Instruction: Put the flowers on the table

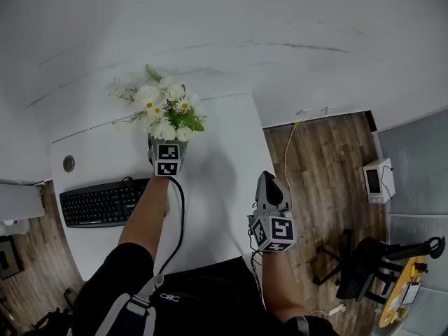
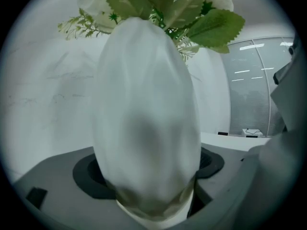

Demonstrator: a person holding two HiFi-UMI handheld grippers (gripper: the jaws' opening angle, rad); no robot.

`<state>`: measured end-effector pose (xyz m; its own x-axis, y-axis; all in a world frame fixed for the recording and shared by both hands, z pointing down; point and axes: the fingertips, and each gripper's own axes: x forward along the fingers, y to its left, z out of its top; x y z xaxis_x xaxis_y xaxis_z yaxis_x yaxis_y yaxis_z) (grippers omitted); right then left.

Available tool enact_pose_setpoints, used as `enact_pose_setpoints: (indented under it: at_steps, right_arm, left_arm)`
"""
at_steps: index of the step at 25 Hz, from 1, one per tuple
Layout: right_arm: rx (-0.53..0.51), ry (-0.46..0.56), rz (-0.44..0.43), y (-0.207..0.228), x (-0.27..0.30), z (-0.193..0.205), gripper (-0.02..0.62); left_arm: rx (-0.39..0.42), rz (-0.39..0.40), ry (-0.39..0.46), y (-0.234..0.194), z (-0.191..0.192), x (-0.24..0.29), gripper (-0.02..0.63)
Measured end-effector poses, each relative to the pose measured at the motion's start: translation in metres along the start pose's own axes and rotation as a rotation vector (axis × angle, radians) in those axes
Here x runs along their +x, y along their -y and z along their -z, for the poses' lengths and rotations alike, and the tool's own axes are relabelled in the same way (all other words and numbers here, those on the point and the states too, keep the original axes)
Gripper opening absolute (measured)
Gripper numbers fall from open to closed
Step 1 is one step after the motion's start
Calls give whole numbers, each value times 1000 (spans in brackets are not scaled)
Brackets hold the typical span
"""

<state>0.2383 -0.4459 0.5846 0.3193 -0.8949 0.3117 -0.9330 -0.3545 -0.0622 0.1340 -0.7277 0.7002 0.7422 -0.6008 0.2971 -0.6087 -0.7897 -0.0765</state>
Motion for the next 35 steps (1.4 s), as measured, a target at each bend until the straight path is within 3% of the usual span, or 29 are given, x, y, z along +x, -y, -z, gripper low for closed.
enact_pose_setpoints:
  at_steps: [2,6,7,9,12,19,27,31,35]
  right_arm:
    - [3,4,-3,-2,0,-2,3]
    - [5,14,-15,-6,-5,-6,3]
    - [5,15,-19,-8,-6,-6,3]
    - [3,22,-30,-13,-9,-9,3]
    - [-6,46,-46,-24,-13,-19,3]
    - [-11,116,-185,-66,-30,-54,3]
    - [-35,213,-379,-110,-60,-100,3]
    - [-28,235,-426,-120,-67,-111,3]
    - [-9,257,-516,-138,-82,-114,2]
  left_arm:
    - [-16,-9,-19,-1,4,-3,514]
    - [-61,-63,-12,-3,-1,-32,517]
    - [-71,-81,-10,-3,-2,-43,490]
    - [-84,-114,-11,-2,-4,-67,307]
    - [-98,-137,3,4,-13,-103,171]
    - [-69,-206,62,11,-57,-198,4]
    - [-65,-349,120,19,-112,-310,2]
    - [-121,-410,114,23,-120,-350,2]
    - [-107,-447,107,33,-122,-380,2]
